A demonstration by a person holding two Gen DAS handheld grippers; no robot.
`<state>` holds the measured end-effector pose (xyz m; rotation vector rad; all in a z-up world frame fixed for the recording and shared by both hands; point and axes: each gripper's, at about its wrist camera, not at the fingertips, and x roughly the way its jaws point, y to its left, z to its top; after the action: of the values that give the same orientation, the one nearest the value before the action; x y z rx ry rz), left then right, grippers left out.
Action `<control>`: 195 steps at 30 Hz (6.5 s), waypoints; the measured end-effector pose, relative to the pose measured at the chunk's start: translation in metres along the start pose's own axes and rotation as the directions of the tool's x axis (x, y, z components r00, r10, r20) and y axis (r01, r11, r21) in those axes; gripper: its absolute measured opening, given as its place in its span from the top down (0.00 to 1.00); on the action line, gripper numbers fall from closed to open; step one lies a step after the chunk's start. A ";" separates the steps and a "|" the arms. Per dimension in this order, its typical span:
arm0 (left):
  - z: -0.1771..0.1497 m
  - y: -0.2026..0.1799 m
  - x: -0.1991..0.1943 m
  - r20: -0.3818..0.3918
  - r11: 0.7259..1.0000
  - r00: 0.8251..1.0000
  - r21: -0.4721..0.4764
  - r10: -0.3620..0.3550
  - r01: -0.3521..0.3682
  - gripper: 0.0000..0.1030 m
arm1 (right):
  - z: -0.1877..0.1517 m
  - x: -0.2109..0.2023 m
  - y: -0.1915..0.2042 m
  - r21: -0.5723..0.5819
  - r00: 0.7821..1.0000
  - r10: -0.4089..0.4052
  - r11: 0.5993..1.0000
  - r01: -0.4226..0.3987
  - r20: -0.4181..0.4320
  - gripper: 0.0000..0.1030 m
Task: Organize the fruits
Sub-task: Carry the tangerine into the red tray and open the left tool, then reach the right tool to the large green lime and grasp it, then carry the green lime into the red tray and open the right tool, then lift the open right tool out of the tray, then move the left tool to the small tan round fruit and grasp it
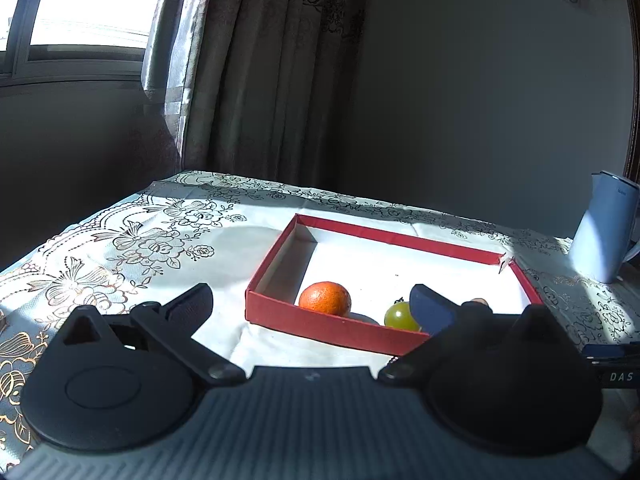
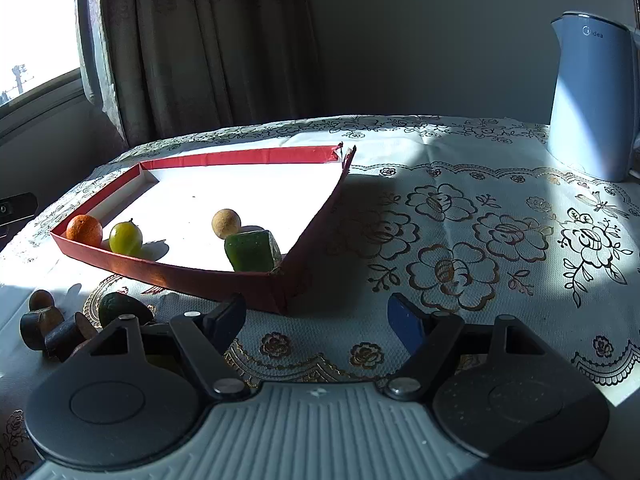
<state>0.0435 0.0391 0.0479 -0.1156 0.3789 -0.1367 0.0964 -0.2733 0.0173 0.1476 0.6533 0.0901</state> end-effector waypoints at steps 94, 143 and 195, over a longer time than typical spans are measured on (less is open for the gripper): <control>-0.023 0.038 0.028 -0.159 0.985 0.985 -0.146 0.073 -0.096 0.00 | 0.029 -0.024 0.094 -0.266 0.977 0.085 0.964 -0.031 0.195 0.69; -0.021 0.037 0.014 -0.128 0.985 0.988 -0.138 0.088 -0.105 0.00 | 0.002 -0.013 0.013 -0.032 0.995 -0.069 0.997 0.071 0.067 0.27; -0.033 -0.002 0.028 -0.272 0.983 0.960 0.185 0.067 -0.016 0.10 | -0.006 -0.008 -0.004 0.049 1.000 0.011 0.999 -0.012 0.027 0.23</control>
<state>0.0569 0.0299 0.0076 0.0931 0.6464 -0.1454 0.0868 -0.2775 0.0171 0.1996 0.6278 0.0833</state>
